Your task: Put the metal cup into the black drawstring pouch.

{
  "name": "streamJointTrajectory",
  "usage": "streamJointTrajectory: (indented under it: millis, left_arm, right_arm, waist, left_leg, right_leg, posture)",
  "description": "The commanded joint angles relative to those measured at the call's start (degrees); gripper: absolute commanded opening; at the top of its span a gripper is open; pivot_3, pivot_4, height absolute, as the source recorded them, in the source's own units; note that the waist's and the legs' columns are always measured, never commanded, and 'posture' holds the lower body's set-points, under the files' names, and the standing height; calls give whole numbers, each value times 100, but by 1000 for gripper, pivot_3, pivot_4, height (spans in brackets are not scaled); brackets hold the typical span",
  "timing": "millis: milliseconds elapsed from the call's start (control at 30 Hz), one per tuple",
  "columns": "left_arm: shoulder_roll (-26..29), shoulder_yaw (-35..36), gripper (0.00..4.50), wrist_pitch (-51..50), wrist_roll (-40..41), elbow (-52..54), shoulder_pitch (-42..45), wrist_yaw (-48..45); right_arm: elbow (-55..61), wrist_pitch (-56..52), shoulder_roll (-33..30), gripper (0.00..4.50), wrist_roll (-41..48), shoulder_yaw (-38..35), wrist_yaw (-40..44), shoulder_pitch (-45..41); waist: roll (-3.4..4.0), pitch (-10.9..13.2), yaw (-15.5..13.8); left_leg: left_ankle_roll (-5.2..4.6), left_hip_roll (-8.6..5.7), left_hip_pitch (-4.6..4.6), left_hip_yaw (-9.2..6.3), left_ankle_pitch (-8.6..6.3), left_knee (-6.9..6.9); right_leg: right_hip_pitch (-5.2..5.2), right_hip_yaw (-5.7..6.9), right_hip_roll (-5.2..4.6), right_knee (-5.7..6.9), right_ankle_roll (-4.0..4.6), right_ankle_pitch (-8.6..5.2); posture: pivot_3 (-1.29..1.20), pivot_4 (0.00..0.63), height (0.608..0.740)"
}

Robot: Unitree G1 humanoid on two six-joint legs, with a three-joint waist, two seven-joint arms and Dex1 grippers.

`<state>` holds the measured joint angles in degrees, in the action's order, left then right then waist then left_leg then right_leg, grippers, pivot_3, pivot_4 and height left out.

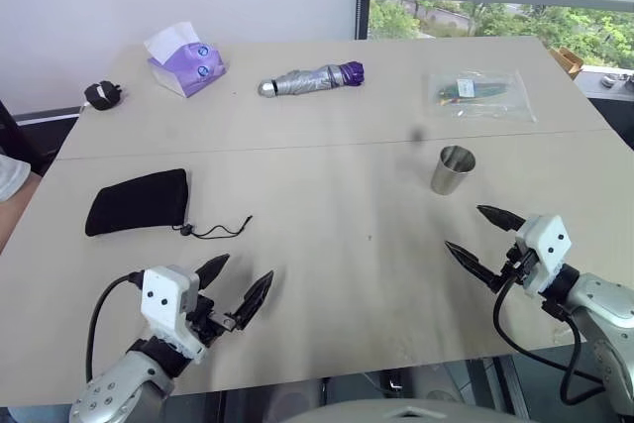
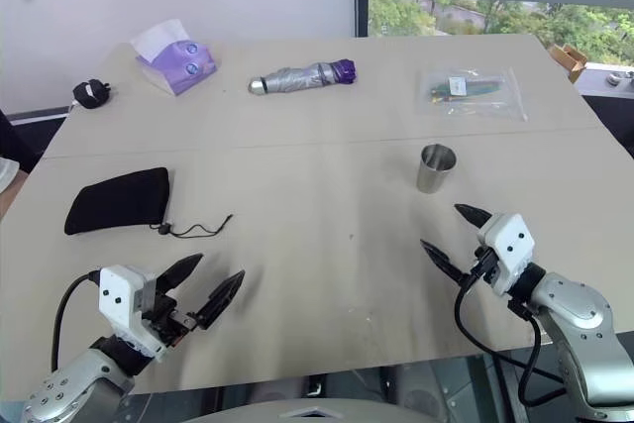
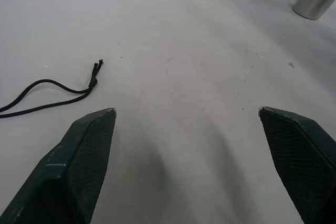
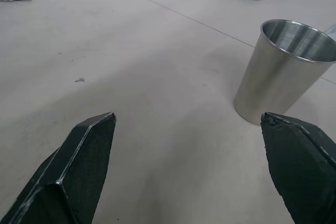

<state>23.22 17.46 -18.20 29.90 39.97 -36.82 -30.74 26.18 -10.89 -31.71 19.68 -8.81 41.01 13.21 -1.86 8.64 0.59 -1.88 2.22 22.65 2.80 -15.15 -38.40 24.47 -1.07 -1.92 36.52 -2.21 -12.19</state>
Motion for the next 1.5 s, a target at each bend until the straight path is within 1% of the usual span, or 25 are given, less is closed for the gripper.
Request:
streamJointTrajectory:
  millis: [33,100,133,167,233,267,333,400,500,600,700,733,833,867,933,967,1000,1067,1133,1200,1233,1300,1400,1500]
  left_arm:
    - [-40,179,4500,-105,82,311,220,368]
    - [-146,382,4500,-538,113,401,809,1177]
    - [-208,519,4500,-922,138,445,1150,1716]
    - [-250,605,4500,-1203,153,478,1361,2052]
    - [-53,572,4500,-2226,-385,641,1973,2907]
    - [61,540,4500,-2655,-569,719,2184,3183]
    - [401,388,4500,-3713,-962,797,2729,3699]
    - [790,164,4500,-4586,-1282,668,3256,3936]
    - [1152,-160,4500,-5428,-1718,57,4096,4165]
    - [1348,-508,4500,-5730,-2030,-622,4647,4152]
    - [1491,-878,4500,-5533,-2303,-1219,4901,4017]
    - [1541,-991,4500,-5315,-2398,-1502,4972,3964]
    - [1532,-1036,3747,-4871,-2506,-2098,5147,3738]
    - [1551,-1051,3229,-4753,-2551,-2224,5179,3669]
    - [1564,-1019,2758,-4603,-2572,-2387,5222,3535]
    - [1551,-959,2334,-4515,-2536,-2445,5230,3435]
    - [1526,-881,2010,-4467,-2495,-2471,5234,3340]
    - [1454,-630,999,-4378,-2299,-2495,5259,3065]
    - [1334,-83,84,-4274,-1718,-2494,5261,2436]
    - [1187,586,25,-4199,-848,-2417,5215,1565]
    - [1081,998,25,-4239,-203,-2384,5185,991]
    - [970,1536,25,-4298,649,-2373,5125,272]
    - [1252,1850,25,-4893,1349,-2372,4890,-250]
    - [1570,1851,25,-5160,1893,-2267,4514,-797]
  right_arm:
    - [206,36,-80,4475,176,112,186,-289]
    - [267,-1,-106,4475,361,353,458,-751]
    - [296,11,-151,4475,463,476,672,-975]
    - [303,20,-185,4475,523,543,807,-1096]
    - [398,-63,-294,4475,759,696,1137,-1353]
    - [440,-114,-333,4475,850,745,1227,-1426]
    - [510,-265,-439,4475,1055,827,1407,-1603]
    - [532,-382,-514,4475,1184,864,1505,-1769]
    - [469,-468,-523,4475,1222,880,1501,-1982]
    - [383,-460,-534,4475,1162,887,1500,-2099]
    - [384,-500,-531,4475,1132,871,1421,-2172]
    - [409,-525,-525,4475,1121,867,1369,-2191]
    - [486,-586,-516,4500,1106,855,1232,-2197]
    - [516,-609,-515,4500,1110,842,1182,-2185]
    - [558,-649,-511,4500,1099,829,1092,-2170]
    - [580,-676,-508,4500,1099,826,1045,-2164]
    - [607,-700,-507,4500,1105,822,1001,-2153]
    - [659,-744,-498,4500,1112,808,891,-2122]
    - [707,-775,-497,4500,1115,780,803,-2058]
    - [732,-778,-500,4500,1117,744,747,-1997]
    - [736,-767,-505,4500,1123,725,728,-1972]
    - [745,-753,-510,4500,1136,695,701,-1937]
    - [732,-709,-504,4500,1148,647,687,-1870]
    - [744,-643,-517,4500,1144,640,747,-1760]
  waist:
    - [0,0,0]
    - [10,11,13]
    - [14,15,8]
    - [5,10,3]
    - [-2,7,-12]
    - [-4,7,-15]
    - [-6,7,-22]
    - [-10,10,-28]
    - [-11,11,-24]
    - [-11,11,-20]
    - [-13,13,-4]
    - [-19,17,-2]
    - [-19,18,-26]
    - [-19,18,-31]
    - [-19,18,-33]
    - [-19,18,-33]
    - [-19,18,-36]
    - [-19,19,-35]
    - [-19,19,-35]
    - [-19,19,-34]
    - [-19,19,-34]
    - [-18,19,-29]
    - [-18,19,-10]
    - [-17,20,12]
  left_leg:
    - [0,0,0,0,0,0]
    - [0,0,-1,-1,0,0]
    - [-1,0,-2,0,1,-3]
    - [-2,-1,-2,-5,1,-5]
    - [-2,0,-25,-19,1,-6]
    - [-2,0,-62,-23,1,-3]
    - [-1,-1,-80,-25,1,5]
    - [-1,-2,-77,-25,1,7]
    - [0,-4,-75,-21,1,6]
    - [0,-8,-77,-18,1,6]
    - [0,-6,-75,-17,0,10]
    - [0,-5,-74,-17,0,11]
    - [2,-2,-67,-18,0,16]
    - [2,-2,-66,-19,0,16]
    - [2,-2,-67,-16,0,16]
    - [2,-3,-66,-14,0,16]
    - [2,-3,-65,-14,0,16]
    - [2,-3,-64,-12,0,16]
    - [2,-2,-59,-14,0,16]
    - [2,-2,-57,-16,-1,16]
    - [2,-1,-54,-17,-1,16]
    - [3,-1,-49,-17,0,15]
    - [2,-5,-48,-16,0,14]
    - [2,-4,-51,-13,0,15]
  right_leg:
    - [0,0,0,0,0,0]
    - [0,0,0,0,0,0]
    - [0,-2,2,3,1,3]
    - [0,1,4,8,8,8]
    - [-23,7,13,15,13,12]
    - [-63,10,15,15,12,9]
    - [-80,11,16,14,5,3]
    - [-78,11,16,12,9,6]
    - [-78,8,13,10,23,15]
    - [-78,6,12,9,22,15]
    - [-75,6,10,8,25,16]
    - [-74,6,10,7,25,17]
    - [-67,12,-2,7,26,17]
    - [-67,14,-3,7,27,17]
    - [-67,13,-10,7,27,17]
    - [-67,12,-13,6,27,17]
    - [-67,13,-16,4,27,18]
    - [-67,12,-26,1,27,18]
    - [-63,15,-40,0,27,18]
    - [-61,19,-44,0,28,18]
    - [-57,21,-44,0,28,18]
    - [-52,24,-48,0,28,18]
    - [-52,24,-48,-1,28,18]
    - [-52,18,-16,0,26,17]
  posture:
    - [0,150,740]
    - [0,150,740]
    - [0,150,740]
    - [0,150,740]
    - [0,150,740]
    - [0,150,740]
    - [0,150,740]
    - [0,150,740]
    - [0,150,740]
    - [0,150,740]
    - [0,150,740]
    - [0,150,740]
    - [0,150,740]
    - [0,150,740]
    - [0,150,740]
    - [0,150,740]
    - [0,150,740]
    - [0,150,740]
    - [0,150,740]
    - [0,150,740]
    - [0,150,740]
    - [0,150,740]
    - [0,150,740]
    - [0,150,740]
